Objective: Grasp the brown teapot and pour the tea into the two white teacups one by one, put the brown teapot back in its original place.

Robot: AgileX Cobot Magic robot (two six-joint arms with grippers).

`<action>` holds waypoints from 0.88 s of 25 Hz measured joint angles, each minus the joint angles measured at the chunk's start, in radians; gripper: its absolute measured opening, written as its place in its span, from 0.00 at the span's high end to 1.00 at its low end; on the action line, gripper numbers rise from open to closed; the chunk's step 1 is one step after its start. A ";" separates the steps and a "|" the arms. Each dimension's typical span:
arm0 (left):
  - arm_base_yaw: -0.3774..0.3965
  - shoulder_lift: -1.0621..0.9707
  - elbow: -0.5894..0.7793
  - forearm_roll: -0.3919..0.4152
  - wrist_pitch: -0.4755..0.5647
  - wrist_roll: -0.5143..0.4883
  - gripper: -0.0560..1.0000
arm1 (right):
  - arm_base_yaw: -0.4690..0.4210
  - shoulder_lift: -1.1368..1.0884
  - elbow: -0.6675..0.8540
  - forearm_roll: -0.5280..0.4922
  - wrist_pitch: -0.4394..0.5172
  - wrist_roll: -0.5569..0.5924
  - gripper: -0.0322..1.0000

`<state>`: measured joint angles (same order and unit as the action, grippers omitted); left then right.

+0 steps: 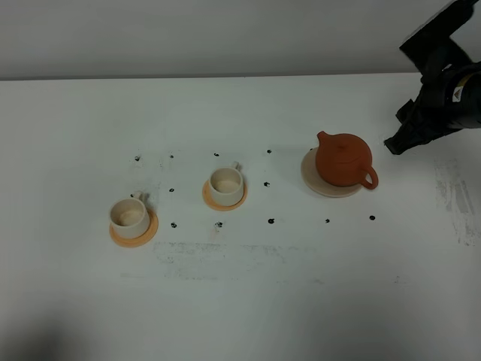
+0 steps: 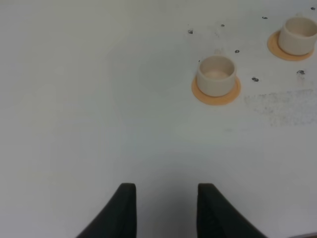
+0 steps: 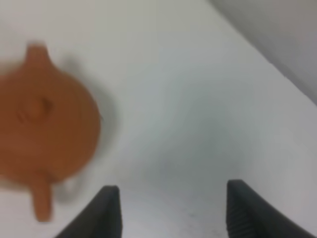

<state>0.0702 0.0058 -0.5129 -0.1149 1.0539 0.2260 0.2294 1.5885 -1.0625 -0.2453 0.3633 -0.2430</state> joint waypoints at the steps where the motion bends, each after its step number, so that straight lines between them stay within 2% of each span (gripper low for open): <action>1: 0.000 0.000 0.000 0.000 0.000 0.000 0.66 | 0.000 -0.026 0.014 0.027 -0.008 0.029 0.53; 5: 0.000 0.000 0.000 0.000 0.000 0.000 0.66 | 0.000 -0.081 0.063 0.113 -0.008 0.083 0.53; 10: 0.000 0.000 0.000 0.000 0.000 0.000 0.66 | 0.000 -0.045 0.095 0.172 -0.004 0.084 0.53; 13: 0.000 0.000 0.000 0.000 0.000 0.000 0.66 | 0.000 0.000 0.100 0.245 -0.001 0.014 0.53; 18: 0.000 0.000 0.000 0.000 0.000 0.000 0.66 | 0.000 0.077 0.071 0.450 0.062 -0.188 0.53; 22: 0.000 0.000 0.000 0.000 0.000 0.000 0.66 | 0.000 0.131 0.002 0.507 0.132 -0.273 0.53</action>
<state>0.0702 0.0058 -0.5129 -0.1149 1.0539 0.2260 0.2294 1.7196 -1.0603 0.2616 0.4955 -0.5156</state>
